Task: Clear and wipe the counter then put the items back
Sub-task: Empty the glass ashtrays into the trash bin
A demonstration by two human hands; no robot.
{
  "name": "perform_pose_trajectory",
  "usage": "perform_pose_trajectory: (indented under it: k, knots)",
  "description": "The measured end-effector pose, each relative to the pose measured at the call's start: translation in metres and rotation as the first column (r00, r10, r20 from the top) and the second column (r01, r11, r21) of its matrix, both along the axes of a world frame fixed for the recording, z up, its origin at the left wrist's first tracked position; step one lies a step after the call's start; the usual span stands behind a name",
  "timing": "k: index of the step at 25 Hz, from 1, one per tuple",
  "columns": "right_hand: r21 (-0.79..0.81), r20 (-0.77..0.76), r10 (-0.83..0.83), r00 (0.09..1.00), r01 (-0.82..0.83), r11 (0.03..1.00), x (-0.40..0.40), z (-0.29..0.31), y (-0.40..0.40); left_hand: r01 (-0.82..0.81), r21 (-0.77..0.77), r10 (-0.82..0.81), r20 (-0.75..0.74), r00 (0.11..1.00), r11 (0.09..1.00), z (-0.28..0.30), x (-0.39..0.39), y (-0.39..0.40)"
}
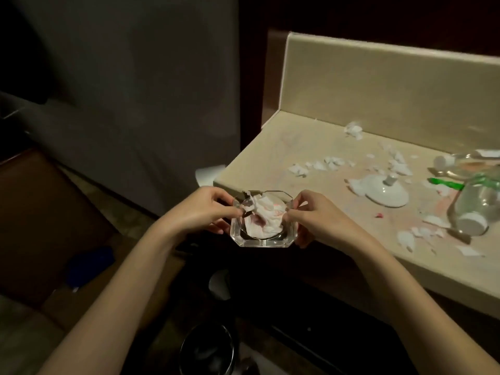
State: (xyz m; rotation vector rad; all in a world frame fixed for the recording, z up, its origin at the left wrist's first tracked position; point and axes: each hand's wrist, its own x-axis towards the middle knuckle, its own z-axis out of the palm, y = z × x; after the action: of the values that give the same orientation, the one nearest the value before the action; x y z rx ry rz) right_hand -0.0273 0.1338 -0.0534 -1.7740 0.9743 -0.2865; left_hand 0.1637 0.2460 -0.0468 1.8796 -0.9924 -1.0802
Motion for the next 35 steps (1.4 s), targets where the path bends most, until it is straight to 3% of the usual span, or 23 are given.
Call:
perform_pose_trajectory:
  k: [8,13,17,23,26,31,35]
  knots:
    - [0.168,-0.118,0.179,0.977,-0.158,0.973,0.043,-0.11,0.063,-0.096,0.187,0.112,-0.078,0.991,0.978,-0.104,0.031,0.082]
    - [0.178,-0.2,0.252,0.947,-0.218,0.96,0.08,-0.223,0.087,-0.156,0.252,0.185,-0.095,0.978,0.955,-0.207,0.06,0.111]
    - [0.15,-0.247,0.292,0.924,-0.261,0.954,0.105,-0.333,0.101,-0.165,0.259,0.177,-0.022,0.984,0.952,-0.311,0.077,0.126]
    - [0.025,-0.287,0.321,0.903,-0.327,0.945,0.122,-0.52,0.11,-0.203,0.187,0.163,0.208,0.964,0.961,-0.506,0.083,0.139]
    - [-0.115,-0.245,0.322,0.915,-0.357,0.927,0.121,-0.599,0.117,-0.218,0.073,0.196,0.232,0.953,0.973,-0.588,0.079,0.142]
    - [-0.378,-0.24,0.377,0.894,-0.444,0.812,0.111,-0.7,0.122,-0.123,-0.116,0.152,0.293,0.944,0.986,-0.694,0.076,0.148]
    - [-0.421,-0.232,0.375,0.898,-0.44,0.793,0.109,-0.75,0.119,-0.067,-0.178,0.132,0.383,0.914,0.982,-0.747,0.074,0.153]
